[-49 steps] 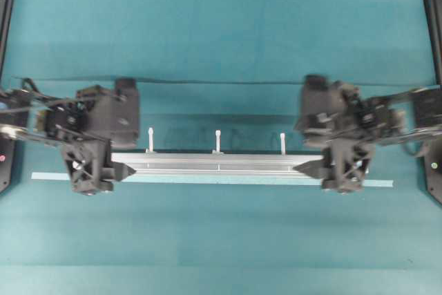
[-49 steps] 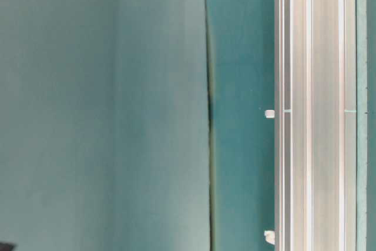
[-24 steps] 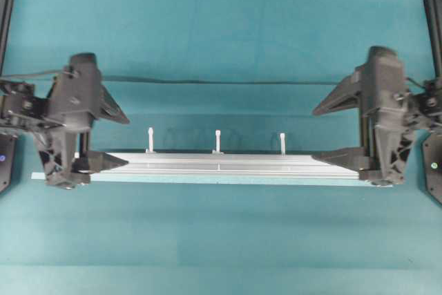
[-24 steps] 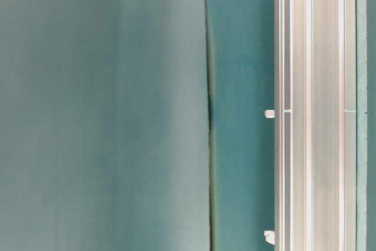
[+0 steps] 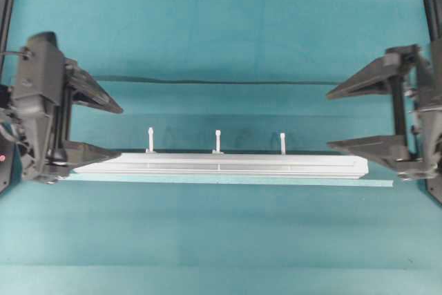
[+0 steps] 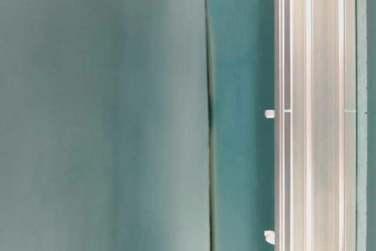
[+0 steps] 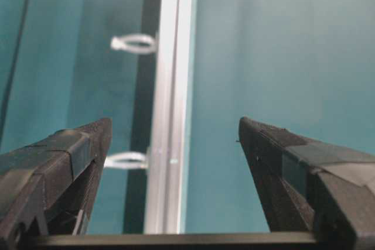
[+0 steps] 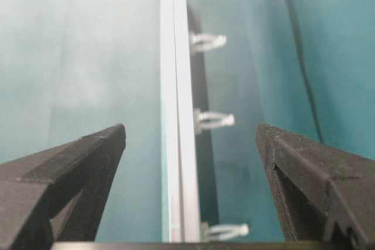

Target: Lift the large metal rail with both hands.

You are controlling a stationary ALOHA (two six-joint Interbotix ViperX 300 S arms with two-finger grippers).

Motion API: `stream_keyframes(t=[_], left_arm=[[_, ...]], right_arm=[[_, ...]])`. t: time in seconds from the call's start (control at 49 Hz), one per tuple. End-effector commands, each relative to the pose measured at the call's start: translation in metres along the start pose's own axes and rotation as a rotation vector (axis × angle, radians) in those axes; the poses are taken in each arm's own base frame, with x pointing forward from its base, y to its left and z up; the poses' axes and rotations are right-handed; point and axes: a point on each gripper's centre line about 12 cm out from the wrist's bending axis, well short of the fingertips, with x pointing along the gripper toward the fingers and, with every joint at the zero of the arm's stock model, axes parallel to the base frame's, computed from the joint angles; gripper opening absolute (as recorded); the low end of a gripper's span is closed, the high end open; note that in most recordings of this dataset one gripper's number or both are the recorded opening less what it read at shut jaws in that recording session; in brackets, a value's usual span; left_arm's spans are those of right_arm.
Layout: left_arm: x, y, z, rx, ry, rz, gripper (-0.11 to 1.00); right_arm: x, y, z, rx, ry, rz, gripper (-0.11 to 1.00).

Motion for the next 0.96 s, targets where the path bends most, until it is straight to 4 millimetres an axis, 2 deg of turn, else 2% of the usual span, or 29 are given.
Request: stream_keyframes(t=[0.0, 0.245, 0.572, 0.94], left_arm=[[-0.011, -0.002, 0.014, 0.000, -0.075, -0.010, 0.93], [-0.032, -0.002, 0.025, -0.001, -0.220, -0.023, 0.93], [-0.060, 0.000, 0.030, -0.007, -0.309, -0.020, 0.93], [-0.085, 0.000, 0.033, -0.007, -0.389, -0.026, 0.93]], right_arm=[[-0.005, 0.000, 0.005, 0.004, -0.034, 0.001, 0.94], [-0.015, 0.000, 0.007, 0.004, -0.061, 0.001, 0.94], [-0.021, -0.003, 0.010, 0.008, -0.087, -0.008, 0.94], [-0.039, -0.002, 0.024, 0.007, -0.208, -0.003, 0.94]])
